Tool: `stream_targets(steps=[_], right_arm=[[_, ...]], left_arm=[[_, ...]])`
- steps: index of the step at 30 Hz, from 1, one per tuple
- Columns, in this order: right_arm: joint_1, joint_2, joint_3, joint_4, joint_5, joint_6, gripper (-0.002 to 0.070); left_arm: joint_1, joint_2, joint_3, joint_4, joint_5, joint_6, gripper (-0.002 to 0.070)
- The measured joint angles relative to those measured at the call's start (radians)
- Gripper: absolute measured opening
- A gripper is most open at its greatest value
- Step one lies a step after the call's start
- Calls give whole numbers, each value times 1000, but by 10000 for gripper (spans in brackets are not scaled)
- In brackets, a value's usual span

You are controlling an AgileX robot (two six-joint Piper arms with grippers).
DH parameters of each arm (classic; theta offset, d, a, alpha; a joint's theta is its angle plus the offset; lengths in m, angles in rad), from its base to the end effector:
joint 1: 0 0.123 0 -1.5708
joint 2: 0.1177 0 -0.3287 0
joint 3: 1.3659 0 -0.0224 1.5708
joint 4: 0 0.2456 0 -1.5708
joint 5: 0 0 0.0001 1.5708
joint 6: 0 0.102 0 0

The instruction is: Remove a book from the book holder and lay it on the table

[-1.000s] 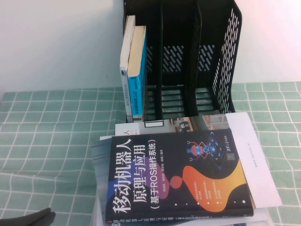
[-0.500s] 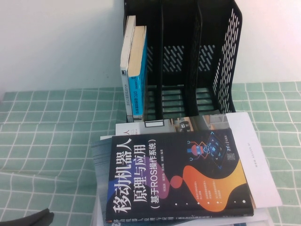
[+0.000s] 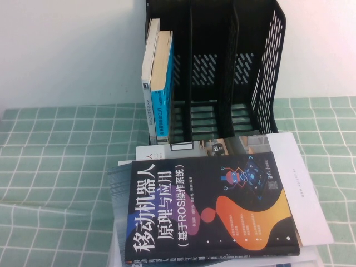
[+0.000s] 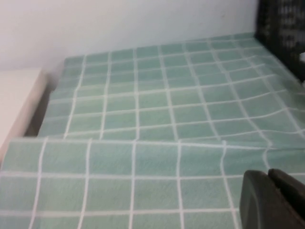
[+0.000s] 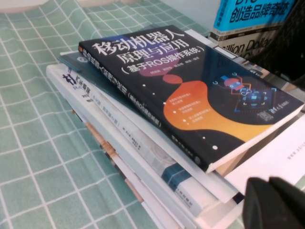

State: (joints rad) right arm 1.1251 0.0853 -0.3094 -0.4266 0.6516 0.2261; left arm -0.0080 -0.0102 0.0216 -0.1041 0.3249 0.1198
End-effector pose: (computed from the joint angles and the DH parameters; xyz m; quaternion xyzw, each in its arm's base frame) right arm 0.0229 -0.0116 0.2570 -0.4039 0.6913 0.1951 0.5665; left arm 0.0152 -0.0035 0.1741 0.0217 0.7886 -0.0091 0.6144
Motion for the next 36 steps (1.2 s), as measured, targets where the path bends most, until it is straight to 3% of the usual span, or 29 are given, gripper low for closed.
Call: stream_targets(steps=[3,8,19,36], right_arm=[[0,0,0,5,0,0,-2],[0,0,0,7,0,0,-2],[0,0,0,9,0,0,-2],[0,0,0,10,0,0,-2]], left_arm=[[55,0,0,-2,16,-43,-3],[72,-2,0,26,16,-56,-3],[-41,-2,0,58,16,-101,-3],[-46,-2,0,54,16,-184,-2]])
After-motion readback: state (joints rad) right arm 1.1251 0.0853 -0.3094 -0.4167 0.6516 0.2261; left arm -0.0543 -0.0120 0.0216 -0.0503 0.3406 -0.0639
